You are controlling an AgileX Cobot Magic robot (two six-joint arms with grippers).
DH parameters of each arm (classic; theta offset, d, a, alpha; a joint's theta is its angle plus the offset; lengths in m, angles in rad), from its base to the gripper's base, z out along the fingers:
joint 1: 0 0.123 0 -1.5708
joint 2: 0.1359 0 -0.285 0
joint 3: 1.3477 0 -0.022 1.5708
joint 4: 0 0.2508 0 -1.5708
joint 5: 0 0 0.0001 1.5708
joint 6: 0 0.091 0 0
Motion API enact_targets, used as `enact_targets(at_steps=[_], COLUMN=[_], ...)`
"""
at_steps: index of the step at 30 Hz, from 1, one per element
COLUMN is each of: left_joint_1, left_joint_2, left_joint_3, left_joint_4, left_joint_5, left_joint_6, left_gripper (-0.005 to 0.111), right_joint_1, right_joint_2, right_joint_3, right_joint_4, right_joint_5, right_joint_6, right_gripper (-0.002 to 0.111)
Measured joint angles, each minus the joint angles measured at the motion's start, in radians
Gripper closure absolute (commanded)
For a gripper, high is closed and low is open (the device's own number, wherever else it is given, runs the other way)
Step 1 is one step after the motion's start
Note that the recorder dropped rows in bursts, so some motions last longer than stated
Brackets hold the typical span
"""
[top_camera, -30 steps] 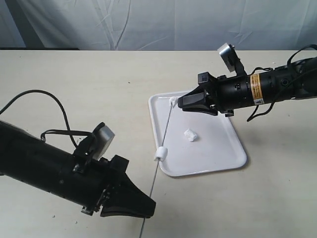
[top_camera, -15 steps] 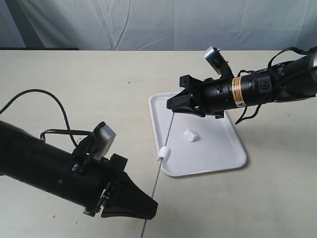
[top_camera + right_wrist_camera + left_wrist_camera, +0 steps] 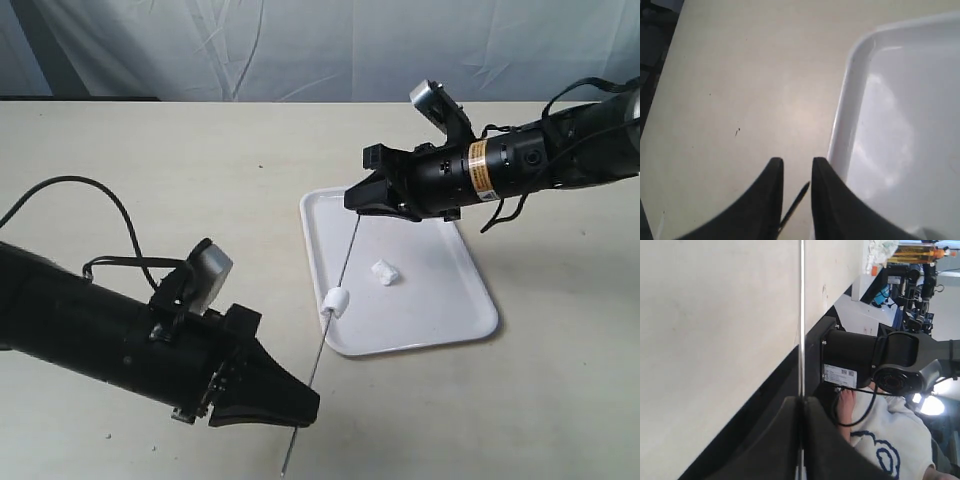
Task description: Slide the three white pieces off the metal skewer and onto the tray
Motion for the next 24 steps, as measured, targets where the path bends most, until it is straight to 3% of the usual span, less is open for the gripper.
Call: enact_targets(at_steps=[14,24], left_joint_1=[0.0,0.0], left_joint_2=[-0.002,-0.002], left_joint_3=[-0.07,-0.092], left_joint_4=[-0.003,-0.087], left_joint_5=[-0.148,-0.207], left_joint_6=[0.001,0.022], left_gripper=[0.107,0.107], right_joint_1=[-0.276,-0.235], right_joint_2=[-0.09,-0.094], right_joint_3=[0.0,0.065], right_joint_4=[-0.163,-0.17], right_joint_5=[-0.275,-0.387], right_joint_6=[0.139,0.14], right_gripper=[0.088,0.084])
